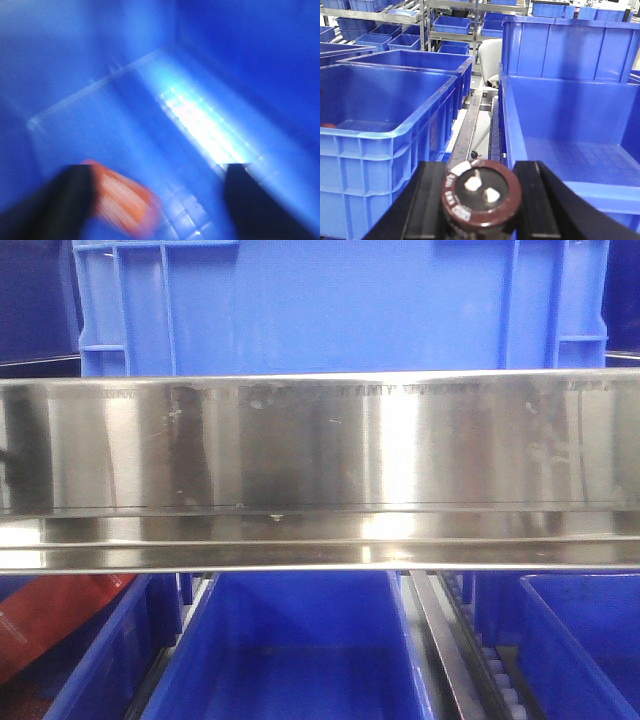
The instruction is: Place cylindrical capacitor in blue bin on shelf
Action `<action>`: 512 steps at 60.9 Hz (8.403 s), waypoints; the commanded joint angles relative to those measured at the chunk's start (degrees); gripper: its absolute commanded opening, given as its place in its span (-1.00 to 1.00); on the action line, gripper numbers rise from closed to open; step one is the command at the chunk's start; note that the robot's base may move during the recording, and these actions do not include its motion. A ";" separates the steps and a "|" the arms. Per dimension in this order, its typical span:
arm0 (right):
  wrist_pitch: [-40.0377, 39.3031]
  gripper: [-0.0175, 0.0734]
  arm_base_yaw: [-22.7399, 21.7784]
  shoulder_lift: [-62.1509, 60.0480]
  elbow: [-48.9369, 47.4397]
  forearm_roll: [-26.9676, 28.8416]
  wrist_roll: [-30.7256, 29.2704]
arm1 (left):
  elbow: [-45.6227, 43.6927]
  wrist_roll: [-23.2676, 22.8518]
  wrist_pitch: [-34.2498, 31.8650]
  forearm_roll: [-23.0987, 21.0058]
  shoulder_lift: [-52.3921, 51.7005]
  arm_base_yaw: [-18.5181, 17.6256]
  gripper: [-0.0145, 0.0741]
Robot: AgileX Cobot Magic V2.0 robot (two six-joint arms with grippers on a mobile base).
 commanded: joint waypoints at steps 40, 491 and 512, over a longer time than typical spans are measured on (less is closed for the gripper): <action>-1.82 -0.84 0.88 2.86 -0.28 0.31 -0.21 | 28.85 -3.62 0.46 -0.53 -42.40 9.20 -0.92; -28.84 -0.93 -4.30 -21.32 48.30 -0.52 3.22 | 110.24 -3.17 -47.24 -8.18 -101.28 31.15 -0.92; -28.84 -0.93 -4.30 -21.32 48.30 -0.52 3.22 | 110.24 -3.17 -47.24 -8.18 -101.28 31.15 -0.92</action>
